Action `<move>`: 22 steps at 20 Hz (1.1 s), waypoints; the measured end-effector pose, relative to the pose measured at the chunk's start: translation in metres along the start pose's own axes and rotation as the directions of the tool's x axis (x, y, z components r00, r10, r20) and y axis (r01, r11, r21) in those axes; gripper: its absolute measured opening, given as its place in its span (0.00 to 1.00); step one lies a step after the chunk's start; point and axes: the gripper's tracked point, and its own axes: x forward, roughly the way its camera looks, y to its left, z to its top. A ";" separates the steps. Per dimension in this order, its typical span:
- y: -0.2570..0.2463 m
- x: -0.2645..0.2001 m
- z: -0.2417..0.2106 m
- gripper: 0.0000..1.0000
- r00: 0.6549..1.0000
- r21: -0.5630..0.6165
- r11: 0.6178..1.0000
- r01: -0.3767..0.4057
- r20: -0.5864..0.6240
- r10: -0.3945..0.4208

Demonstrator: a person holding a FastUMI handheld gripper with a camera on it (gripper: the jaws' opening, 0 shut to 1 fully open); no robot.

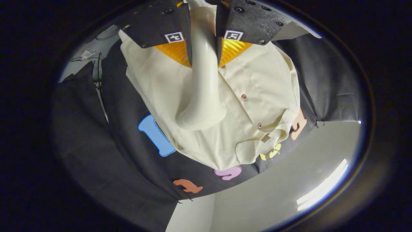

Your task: Iron the clothes twice with a garment steamer, once on the left side and once on the right side.

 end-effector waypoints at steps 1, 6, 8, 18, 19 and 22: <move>-0.004 -0.002 -0.006 0.31 1.000 0.009 1.000 0.005 -0.003 -0.005; -0.024 -0.014 -0.039 0.31 0.999 0.042 0.999 0.026 -0.029 -0.024; -0.032 -0.018 -0.053 0.31 0.998 0.048 0.998 0.035 -0.048 -0.032; -0.078 -0.049 -0.112 0.31 0.990 0.101 0.990 0.099 -0.107 -0.088; -0.081 -0.052 -0.117 0.31 0.989 0.102 0.989 0.106 -0.112 -0.095; -0.088 -0.060 -0.129 0.32 0.985 0.107 0.986 0.125 -0.130 -0.111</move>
